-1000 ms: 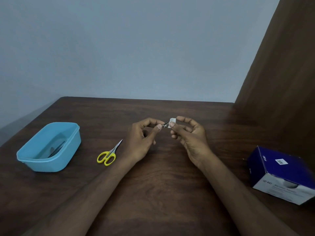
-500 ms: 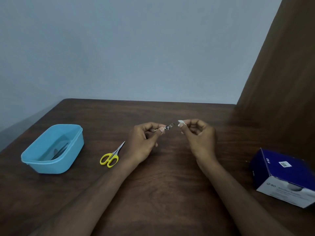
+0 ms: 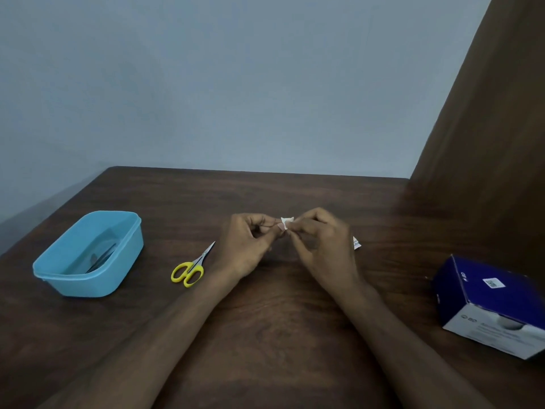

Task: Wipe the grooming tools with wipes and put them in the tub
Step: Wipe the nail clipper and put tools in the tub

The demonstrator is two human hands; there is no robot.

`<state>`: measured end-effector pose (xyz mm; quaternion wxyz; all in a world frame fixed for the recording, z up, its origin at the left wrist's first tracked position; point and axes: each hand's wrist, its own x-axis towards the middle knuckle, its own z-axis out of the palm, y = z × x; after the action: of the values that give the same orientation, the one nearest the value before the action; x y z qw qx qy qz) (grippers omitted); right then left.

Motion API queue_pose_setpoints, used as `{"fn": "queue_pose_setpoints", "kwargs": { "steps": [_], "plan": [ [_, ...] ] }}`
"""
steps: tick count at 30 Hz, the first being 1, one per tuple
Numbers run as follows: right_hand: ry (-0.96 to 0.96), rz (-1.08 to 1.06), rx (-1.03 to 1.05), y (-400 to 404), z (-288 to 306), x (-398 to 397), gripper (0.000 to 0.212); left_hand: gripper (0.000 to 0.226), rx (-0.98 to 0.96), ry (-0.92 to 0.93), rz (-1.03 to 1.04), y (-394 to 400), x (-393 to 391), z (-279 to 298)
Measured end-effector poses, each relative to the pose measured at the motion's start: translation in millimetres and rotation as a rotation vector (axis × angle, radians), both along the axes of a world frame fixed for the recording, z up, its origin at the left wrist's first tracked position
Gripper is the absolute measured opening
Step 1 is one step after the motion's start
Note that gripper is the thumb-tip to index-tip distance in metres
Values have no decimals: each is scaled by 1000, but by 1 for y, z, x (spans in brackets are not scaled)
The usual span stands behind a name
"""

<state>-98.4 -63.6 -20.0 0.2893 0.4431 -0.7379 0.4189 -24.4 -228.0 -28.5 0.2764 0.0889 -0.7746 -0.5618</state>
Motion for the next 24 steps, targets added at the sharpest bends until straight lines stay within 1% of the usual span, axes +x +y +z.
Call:
{"fn": "queue_pose_setpoints", "kwargs": {
  "steps": [4,7,11,14,15,18,20,22,24],
  "plan": [
    [82,-5,-46,6,5,1,8,10,3,0,-1,2,1,4],
    [60,-19,68,2,0,1,6,10,30,-7,27,0,1,5],
    [72,-13,41,6,0,0,6,7,17,-11,10,1,3,5],
    [67,-34,77,5,0,1,6,10,11,-20,8,-1,3,3],
    [72,-35,71,4,0,2,6,11,15,-20,10,-2,2,2],
    [143,-27,-34,6,7,6,5,9,51,-18,21,-3,1,2],
    [190,-30,-10,7,8,7,7,8,81,-9,33,-3,1,4],
    [158,-43,82,4,3,4,8,8,112,-3,31,-4,1,4],
    [65,-23,63,2,-1,-1,9,9,140,9,12,-4,1,5]
  ]
}}
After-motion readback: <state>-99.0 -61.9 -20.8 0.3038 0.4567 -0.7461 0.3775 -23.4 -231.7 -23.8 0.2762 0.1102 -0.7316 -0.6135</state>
